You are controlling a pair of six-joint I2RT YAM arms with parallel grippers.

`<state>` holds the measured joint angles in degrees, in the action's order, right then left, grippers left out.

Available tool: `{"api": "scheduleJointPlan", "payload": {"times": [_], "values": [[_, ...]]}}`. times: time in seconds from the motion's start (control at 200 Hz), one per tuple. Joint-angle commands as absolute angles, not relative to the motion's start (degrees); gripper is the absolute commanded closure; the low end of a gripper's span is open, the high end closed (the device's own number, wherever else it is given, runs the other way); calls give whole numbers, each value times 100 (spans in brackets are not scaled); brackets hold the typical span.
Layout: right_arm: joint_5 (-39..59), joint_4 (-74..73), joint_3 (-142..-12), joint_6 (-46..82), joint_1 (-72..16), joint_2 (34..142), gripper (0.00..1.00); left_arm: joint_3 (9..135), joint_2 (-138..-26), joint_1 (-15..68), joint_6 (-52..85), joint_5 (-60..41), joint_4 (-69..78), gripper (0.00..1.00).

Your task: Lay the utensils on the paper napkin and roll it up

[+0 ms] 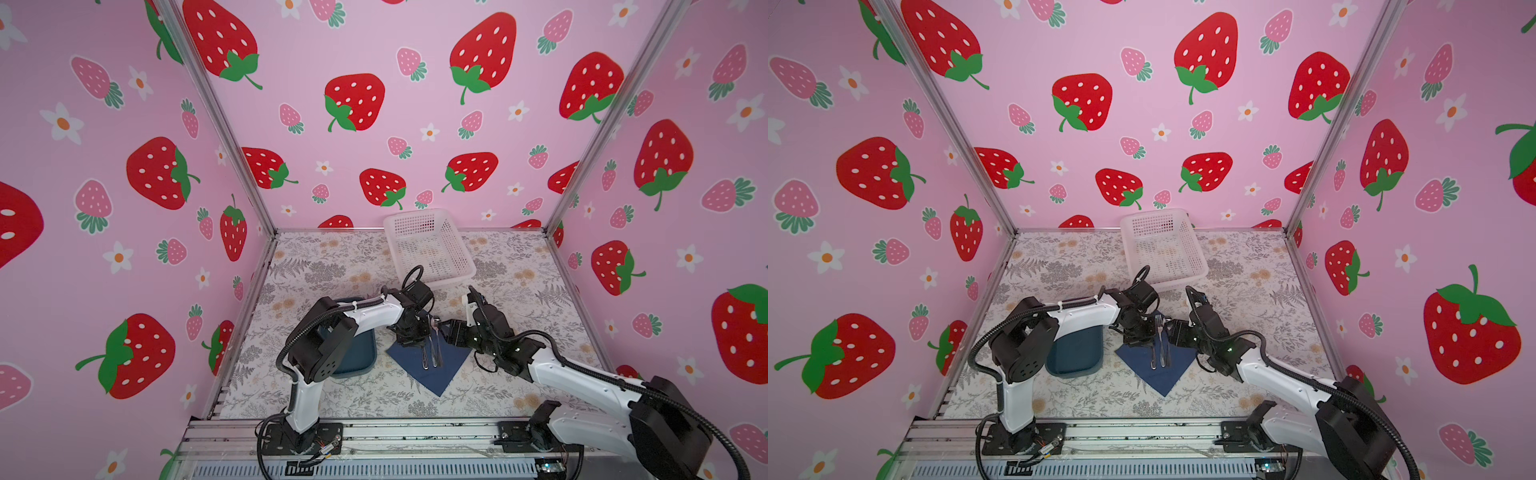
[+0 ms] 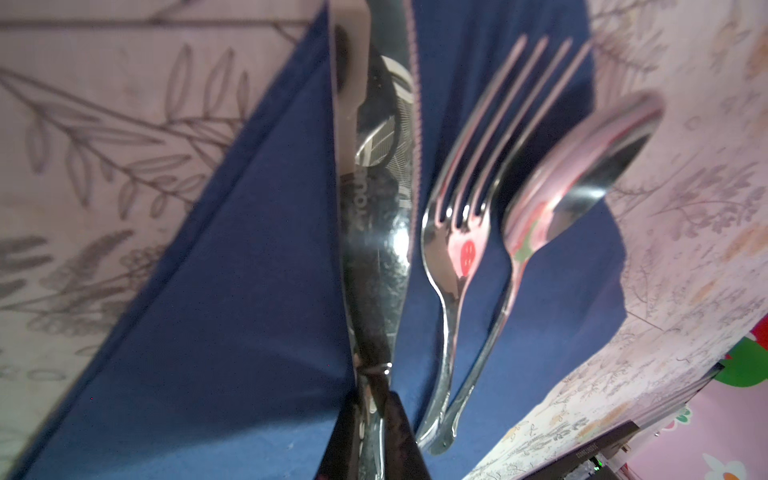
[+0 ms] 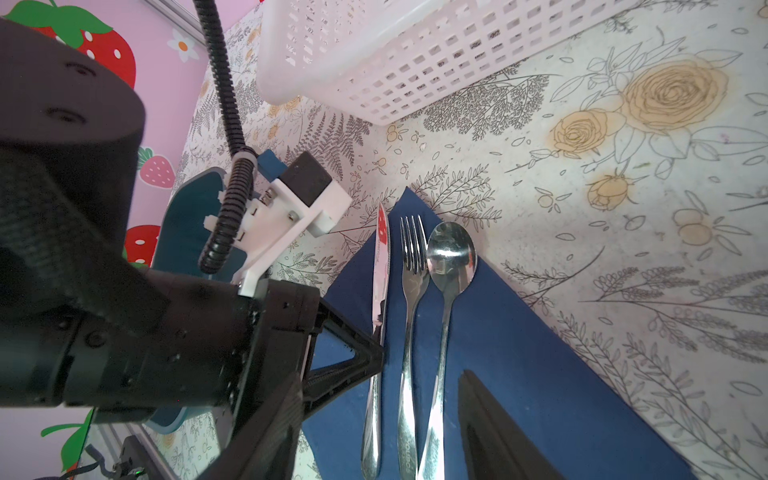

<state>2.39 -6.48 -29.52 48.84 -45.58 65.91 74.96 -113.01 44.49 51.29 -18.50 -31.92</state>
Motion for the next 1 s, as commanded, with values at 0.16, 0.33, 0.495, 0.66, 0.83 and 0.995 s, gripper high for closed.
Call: {"api": "scheduleJointPlan", "payload": {"times": [0.16,0.33,0.495,0.66,0.83,0.995], "values": [[264,-702,-2879,4956,-4532,6582,38,7726,-11316,4509,5195,-1820,-3356,86],[261,-694,-2882,4964,-4525,6557,38,7735,-11339,4514,5194,-1821,-3365,82],[262,-688,-2880,4972,-4524,6556,38,7734,-11338,4509,5212,-1849,-3324,81],[281,-699,-2897,4971,-4526,6562,38,7734,-11329,4512,5238,-1848,-3293,82],[291,-697,-2917,4977,-4523,6566,38,7599,-11305,4483,5360,-2095,-3017,83],[299,-676,-2943,4992,-4526,6555,38,7533,-11220,4475,5406,-1956,-3126,83]]}}
